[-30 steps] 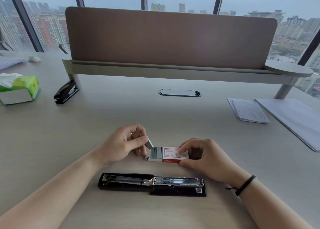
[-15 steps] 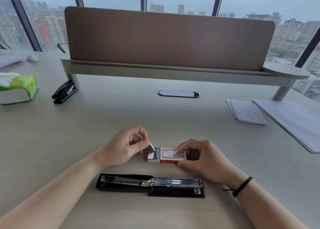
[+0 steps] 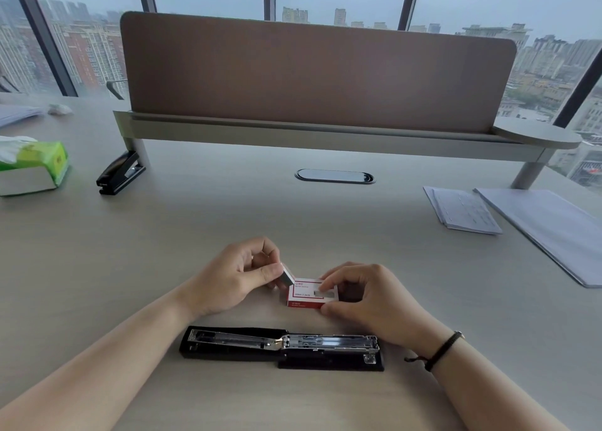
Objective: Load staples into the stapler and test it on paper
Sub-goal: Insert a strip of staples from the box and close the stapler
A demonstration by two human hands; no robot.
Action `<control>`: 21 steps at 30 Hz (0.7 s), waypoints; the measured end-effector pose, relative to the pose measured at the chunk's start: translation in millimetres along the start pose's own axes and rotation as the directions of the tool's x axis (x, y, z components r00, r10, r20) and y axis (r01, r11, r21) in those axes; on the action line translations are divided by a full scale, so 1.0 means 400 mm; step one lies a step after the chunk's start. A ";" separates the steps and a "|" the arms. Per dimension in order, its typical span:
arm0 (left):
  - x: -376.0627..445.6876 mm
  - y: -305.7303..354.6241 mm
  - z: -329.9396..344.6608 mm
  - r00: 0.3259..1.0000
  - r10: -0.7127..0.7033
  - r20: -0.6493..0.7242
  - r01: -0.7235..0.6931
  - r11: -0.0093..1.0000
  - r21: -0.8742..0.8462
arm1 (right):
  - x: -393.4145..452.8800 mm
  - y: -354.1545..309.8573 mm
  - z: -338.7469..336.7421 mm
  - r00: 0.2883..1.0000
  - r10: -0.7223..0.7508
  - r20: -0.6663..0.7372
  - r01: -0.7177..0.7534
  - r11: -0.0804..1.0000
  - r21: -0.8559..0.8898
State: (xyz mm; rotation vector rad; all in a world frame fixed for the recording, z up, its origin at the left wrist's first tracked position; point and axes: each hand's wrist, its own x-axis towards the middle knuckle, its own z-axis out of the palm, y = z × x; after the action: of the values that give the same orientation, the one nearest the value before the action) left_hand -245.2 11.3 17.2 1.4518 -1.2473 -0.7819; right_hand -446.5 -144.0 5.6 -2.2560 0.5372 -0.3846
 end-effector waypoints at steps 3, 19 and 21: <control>0.000 0.003 0.000 1.000 -0.024 0.012 0.024 1.000 0.000 | -0.001 -0.002 0.001 1.000 0.004 0.000 -0.004 1.000 -0.001; -0.012 0.119 0.067 0.971 -0.115 -0.207 0.097 0.991 -0.094 | -0.049 -0.112 0.000 0.917 -0.233 -0.325 0.192 0.969 -0.153; -0.017 0.134 0.086 0.967 -0.140 -0.211 0.108 0.982 -0.156 | -0.055 -0.120 0.004 0.887 -0.271 -0.375 0.225 0.961 -0.162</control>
State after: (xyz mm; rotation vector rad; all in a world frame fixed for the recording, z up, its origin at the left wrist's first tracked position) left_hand -294.5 11.6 58.3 1.4659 -0.9205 -0.7548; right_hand -452.4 -102.6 38.1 -2.3749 0.4789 -0.9783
